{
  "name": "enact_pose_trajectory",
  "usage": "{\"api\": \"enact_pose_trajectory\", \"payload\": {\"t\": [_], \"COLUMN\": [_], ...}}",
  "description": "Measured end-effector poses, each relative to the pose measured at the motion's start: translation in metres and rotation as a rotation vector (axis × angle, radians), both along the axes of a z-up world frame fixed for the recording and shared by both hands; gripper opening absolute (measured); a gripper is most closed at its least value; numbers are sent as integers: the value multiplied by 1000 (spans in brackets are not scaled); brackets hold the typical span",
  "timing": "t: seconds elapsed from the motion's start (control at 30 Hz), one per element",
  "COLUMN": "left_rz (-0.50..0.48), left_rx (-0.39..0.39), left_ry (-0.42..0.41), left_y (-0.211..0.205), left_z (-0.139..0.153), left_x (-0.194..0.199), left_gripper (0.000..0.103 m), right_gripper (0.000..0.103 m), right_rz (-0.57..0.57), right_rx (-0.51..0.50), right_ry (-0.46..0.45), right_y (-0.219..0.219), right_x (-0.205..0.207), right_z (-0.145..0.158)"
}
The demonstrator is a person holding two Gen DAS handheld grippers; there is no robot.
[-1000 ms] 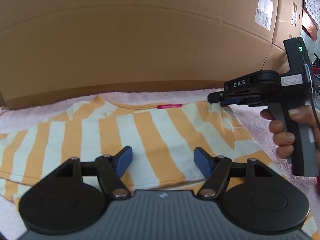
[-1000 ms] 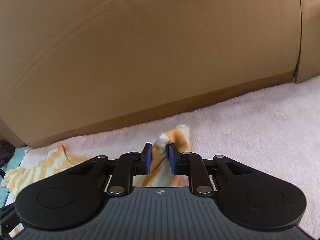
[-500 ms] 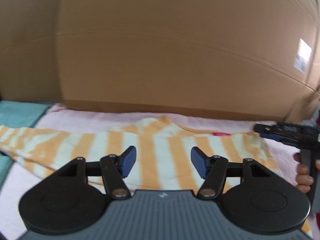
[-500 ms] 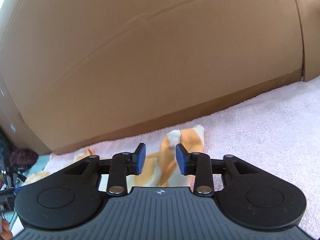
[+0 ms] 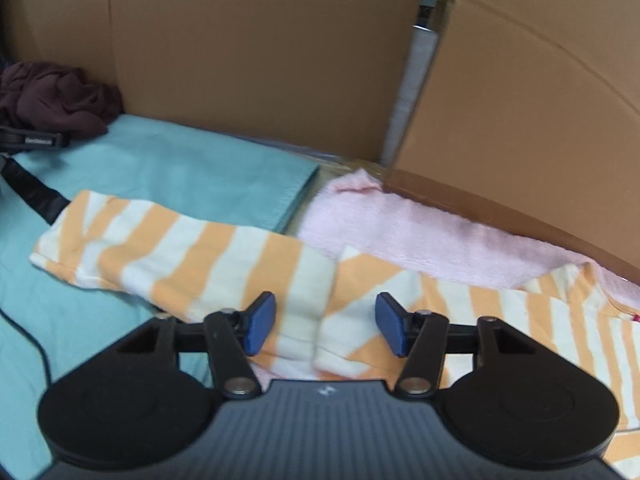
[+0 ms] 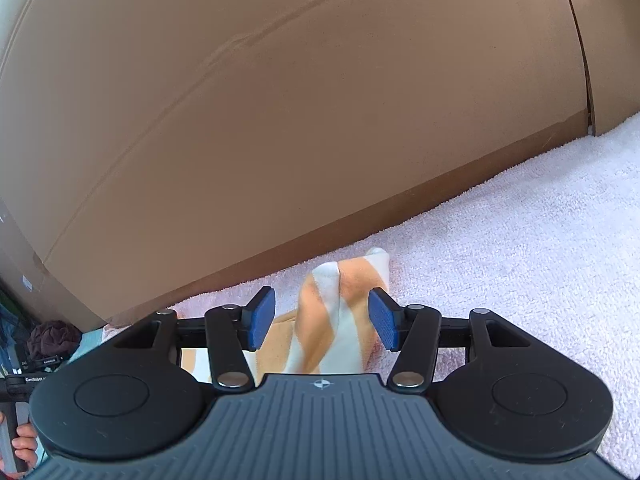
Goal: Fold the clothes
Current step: 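Reach the left gripper to the striped shirt edge and close on it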
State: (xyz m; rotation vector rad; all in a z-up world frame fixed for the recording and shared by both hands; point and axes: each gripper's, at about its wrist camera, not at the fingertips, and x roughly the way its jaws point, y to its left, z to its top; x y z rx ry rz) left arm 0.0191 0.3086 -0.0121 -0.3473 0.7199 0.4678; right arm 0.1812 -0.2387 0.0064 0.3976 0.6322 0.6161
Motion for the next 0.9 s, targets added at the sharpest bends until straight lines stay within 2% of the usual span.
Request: {"api": "enact_pose_trajectory", "payload": {"t": [0.17,0.2,0.23,0.33,0.43,0.53,0.6,0.7,0.8,0.9], "left_rz": [-37,-38,-38,-33,-30,-34,-21,-6,-4,-1], "left_rx": [-47,-61,-74,-97,-103,-49,30,94,123,155], "left_ry": [-35,-32,-29,-60,-136,-217,-232,-175,-194,-236], "left_y": [-4,-3,-3,-3,-5,-18,-28,-34,-42,-51], "left_z": [0,1,1,7,20,39,45,42,44,51], "left_x": [5,5,6,1,-7,-18,-24,-18,-25,-39], "left_gripper": [54,44,21,4,3,3,3,3,3,3], "right_gripper": [57,57,57,57,58,58,58,57,53,53], "right_rz": [8,9,10,9,8,14,12,-10,26,53], "right_rx": [-3,-5,-6,-4,9,79,141,202,273,264], "right_ry": [-2,-3,-4,-4,-7,-11,-7,9,93,151], "right_y": [4,7,11,13,12,5,-3,-16,-22,-14], "right_x": [-1,-1,-1,-2,-3,-4,-4,-3,4,10], "right_z": [-1,-1,-1,-1,0,3,5,8,1,-6]}}
